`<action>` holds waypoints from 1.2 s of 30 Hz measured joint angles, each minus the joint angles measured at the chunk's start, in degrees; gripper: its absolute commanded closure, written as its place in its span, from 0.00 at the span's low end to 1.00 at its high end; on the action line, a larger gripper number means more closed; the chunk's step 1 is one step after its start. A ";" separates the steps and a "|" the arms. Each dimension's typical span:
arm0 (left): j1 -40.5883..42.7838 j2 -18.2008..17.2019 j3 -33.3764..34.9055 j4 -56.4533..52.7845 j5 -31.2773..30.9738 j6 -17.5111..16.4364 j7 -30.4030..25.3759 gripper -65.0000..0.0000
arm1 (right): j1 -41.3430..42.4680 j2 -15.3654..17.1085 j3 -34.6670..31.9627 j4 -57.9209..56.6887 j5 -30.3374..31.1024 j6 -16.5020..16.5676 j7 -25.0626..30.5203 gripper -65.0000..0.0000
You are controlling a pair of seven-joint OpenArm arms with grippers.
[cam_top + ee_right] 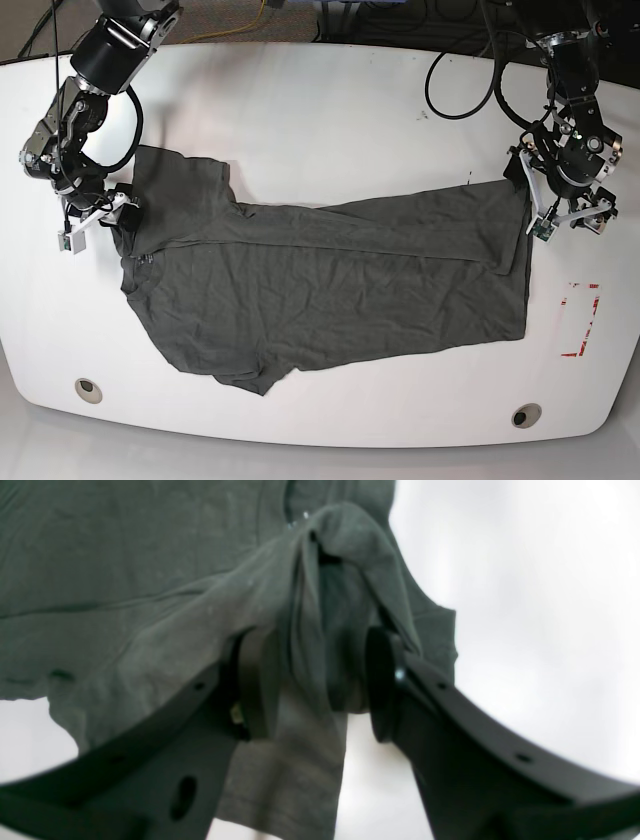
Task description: Layout the t-shirt on the table in an organized manner, then fold the t-shirt properly
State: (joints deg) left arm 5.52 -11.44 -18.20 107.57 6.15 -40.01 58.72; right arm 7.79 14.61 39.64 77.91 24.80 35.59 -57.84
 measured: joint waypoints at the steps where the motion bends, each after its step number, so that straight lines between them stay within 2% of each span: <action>1: 0.02 0.13 0.83 -0.46 0.24 0.09 0.04 0.10 | 0.00 0.00 0.00 0.00 0.00 0.00 0.00 0.60; 10: 0.15 0.61 6.64 -1.40 -0.44 -0.33 -0.04 0.11 | -0.02 0.02 0.00 0.00 0.00 0.00 0.00 0.60; 30: 1.77 -0.94 6.49 -4.26 0.20 -0.31 -0.13 0.11 | -0.98 0.11 0.00 0.00 0.00 0.00 -0.04 0.60; 36: 1.81 -0.72 6.54 -7.93 -0.07 -0.31 -4.57 0.11 | -0.96 0.07 0.00 0.00 0.02 0.00 0.00 0.60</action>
State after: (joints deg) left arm 7.33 -12.16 -11.66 99.63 6.09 -40.32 54.15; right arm 6.83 14.68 39.64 77.91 24.82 35.59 -57.84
